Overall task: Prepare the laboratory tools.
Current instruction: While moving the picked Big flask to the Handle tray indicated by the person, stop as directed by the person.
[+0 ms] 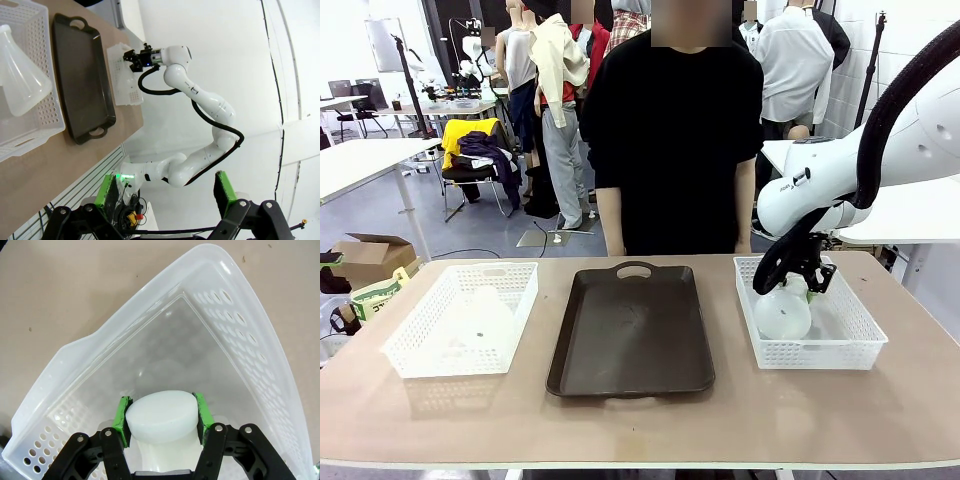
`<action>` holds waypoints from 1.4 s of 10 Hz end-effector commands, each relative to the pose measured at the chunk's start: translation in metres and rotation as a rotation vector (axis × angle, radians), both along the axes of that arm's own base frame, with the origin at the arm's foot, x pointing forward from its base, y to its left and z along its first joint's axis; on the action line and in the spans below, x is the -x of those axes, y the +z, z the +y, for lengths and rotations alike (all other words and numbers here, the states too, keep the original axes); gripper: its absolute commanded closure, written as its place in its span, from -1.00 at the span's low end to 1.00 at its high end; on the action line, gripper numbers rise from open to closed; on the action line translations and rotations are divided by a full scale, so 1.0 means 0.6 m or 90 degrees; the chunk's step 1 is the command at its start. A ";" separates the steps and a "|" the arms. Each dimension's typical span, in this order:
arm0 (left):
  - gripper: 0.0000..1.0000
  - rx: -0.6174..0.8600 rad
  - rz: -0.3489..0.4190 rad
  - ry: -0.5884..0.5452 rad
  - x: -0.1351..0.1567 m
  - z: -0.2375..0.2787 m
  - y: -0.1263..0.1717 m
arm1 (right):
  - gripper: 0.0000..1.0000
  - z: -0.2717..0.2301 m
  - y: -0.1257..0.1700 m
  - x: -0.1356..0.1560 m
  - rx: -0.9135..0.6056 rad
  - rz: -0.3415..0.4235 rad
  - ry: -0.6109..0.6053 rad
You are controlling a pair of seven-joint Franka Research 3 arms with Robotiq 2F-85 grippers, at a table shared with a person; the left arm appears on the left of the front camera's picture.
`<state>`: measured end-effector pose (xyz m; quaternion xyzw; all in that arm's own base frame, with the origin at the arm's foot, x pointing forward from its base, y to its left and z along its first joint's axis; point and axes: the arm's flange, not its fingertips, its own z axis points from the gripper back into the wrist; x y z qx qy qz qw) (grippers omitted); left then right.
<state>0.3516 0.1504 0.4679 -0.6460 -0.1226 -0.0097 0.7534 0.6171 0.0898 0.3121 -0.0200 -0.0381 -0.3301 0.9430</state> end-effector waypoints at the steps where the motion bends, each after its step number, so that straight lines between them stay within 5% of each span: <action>1: -1.00 -0.001 -0.002 -0.005 0.004 0.003 0.002 | 1.00 0.005 0.022 0.012 0.003 -0.007 0.003; 7: -1.00 -0.001 -0.002 -0.005 0.004 0.003 0.002 | 1.00 -0.003 0.160 0.059 -0.067 -0.033 0.024; 10: -1.00 -0.001 -0.002 -0.005 0.004 0.003 0.002 | 1.00 0.001 0.231 0.096 -0.029 -0.043 0.027; 14: -1.00 -0.001 -0.002 -0.005 0.004 0.003 0.002 | 1.00 0.024 0.306 0.168 -0.031 -0.055 0.107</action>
